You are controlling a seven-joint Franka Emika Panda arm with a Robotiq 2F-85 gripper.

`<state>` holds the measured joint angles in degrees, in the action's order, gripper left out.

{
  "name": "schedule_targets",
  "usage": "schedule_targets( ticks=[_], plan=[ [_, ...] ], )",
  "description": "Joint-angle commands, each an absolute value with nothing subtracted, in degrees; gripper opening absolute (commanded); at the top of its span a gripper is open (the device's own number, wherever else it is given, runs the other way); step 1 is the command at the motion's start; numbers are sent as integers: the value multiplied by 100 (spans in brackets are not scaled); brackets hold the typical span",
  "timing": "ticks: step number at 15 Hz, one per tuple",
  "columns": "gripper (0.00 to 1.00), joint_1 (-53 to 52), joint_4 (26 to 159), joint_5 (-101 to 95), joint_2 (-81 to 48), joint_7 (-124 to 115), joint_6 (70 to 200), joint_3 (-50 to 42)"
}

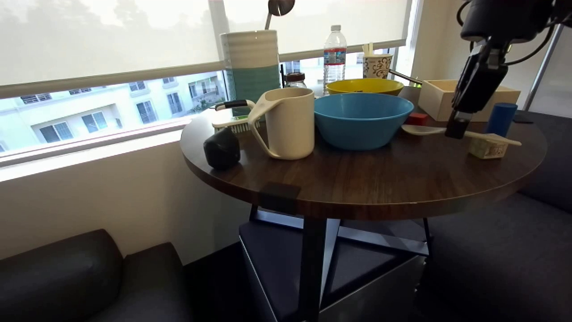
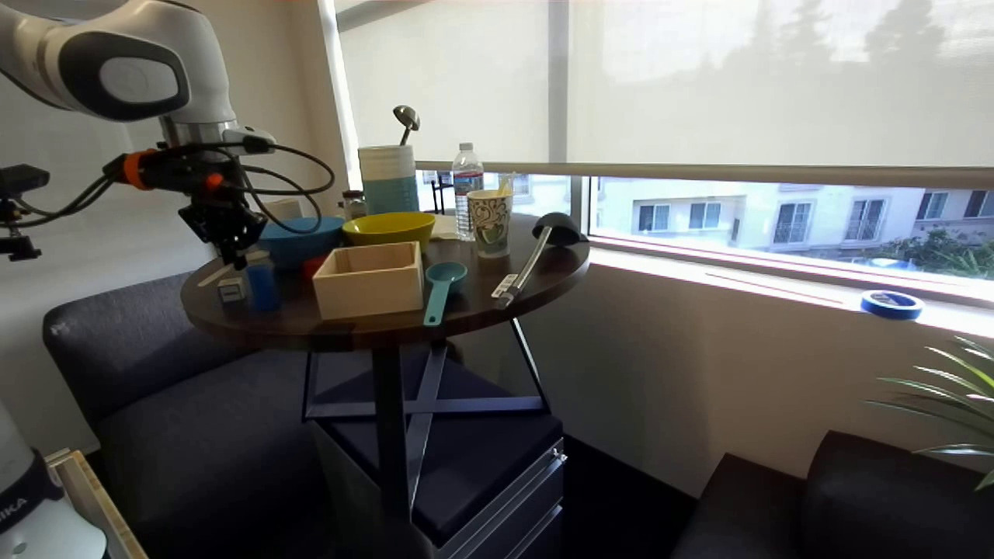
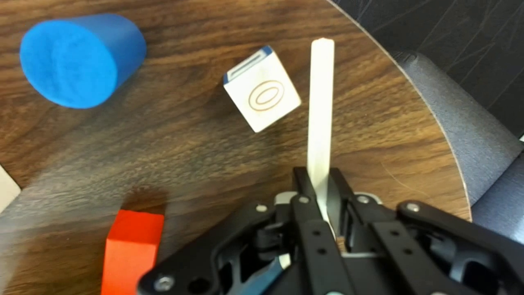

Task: Pick up the white spoon and scoop some of the substance from the yellow bowl, pour some of the substance into the blue bowl then into the white mug then into the wooden square box, put the white spoon back onto the table

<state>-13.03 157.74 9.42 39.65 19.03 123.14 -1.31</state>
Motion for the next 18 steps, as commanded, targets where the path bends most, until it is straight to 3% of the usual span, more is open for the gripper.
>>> schedule_targets(
  ticks=[1,11,12,18],
  plan=[
    [3,-1167,15758,718,4554,1572,11879,79],
    [3,-796,14915,2,4823,695,11541,474],
    [14,-954,15199,157,5014,797,11599,387],
    [14,-878,15040,105,4919,791,11609,383]
  ],
)
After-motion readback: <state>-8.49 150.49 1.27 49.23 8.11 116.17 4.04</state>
